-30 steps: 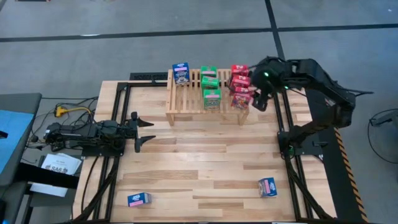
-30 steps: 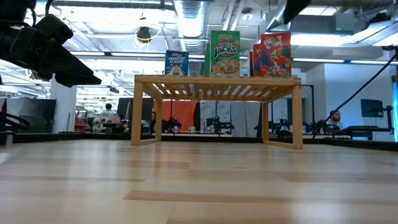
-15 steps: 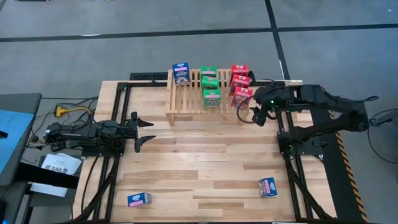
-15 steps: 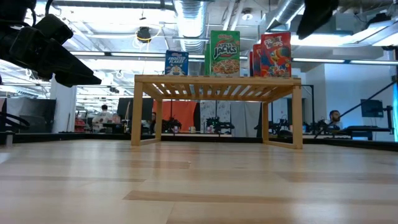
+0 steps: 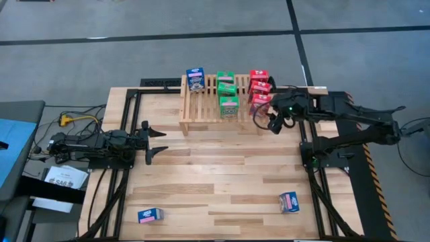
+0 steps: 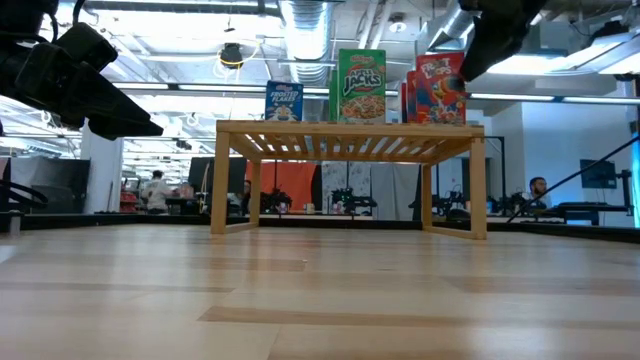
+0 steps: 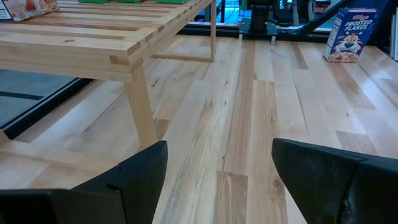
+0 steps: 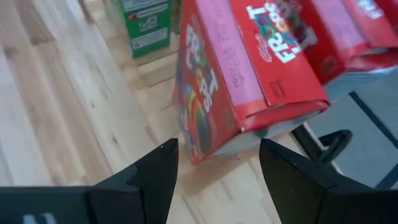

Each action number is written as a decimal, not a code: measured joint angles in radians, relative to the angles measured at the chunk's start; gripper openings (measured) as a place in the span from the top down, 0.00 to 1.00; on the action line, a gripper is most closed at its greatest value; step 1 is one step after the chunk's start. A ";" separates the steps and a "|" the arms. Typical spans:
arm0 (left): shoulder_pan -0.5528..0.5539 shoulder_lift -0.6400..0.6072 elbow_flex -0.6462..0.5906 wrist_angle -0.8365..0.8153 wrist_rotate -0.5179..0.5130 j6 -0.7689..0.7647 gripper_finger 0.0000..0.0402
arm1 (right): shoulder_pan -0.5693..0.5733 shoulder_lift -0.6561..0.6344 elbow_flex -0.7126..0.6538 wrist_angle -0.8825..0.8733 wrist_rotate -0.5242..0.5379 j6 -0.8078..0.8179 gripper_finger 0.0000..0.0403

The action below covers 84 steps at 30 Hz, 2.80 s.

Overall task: Stack cereal on shelf
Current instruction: Put the red cereal box on the shelf aligned with the other red cereal box, then put the right blue cereal box on the shelf aligned with the other blue cereal box

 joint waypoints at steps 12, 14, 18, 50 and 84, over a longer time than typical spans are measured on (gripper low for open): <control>0.000 0.000 0.000 0.000 0.000 0.000 0.31 | -0.018 0.021 0.000 0.005 -0.002 0.010 0.38; 0.000 0.000 0.000 0.000 0.000 0.000 0.31 | -0.005 0.005 0.000 0.000 -0.002 0.041 0.38; 0.000 0.000 0.000 0.000 0.000 0.000 0.31 | 0.029 -0.030 0.001 -0.039 -0.003 0.136 0.38; 0.000 0.000 0.000 0.001 0.000 0.000 0.31 | 0.820 0.205 0.175 -0.406 -0.132 1.622 0.38; 0.000 0.000 0.000 0.001 0.000 0.000 0.31 | 1.201 0.629 0.372 -0.505 -0.261 2.192 0.38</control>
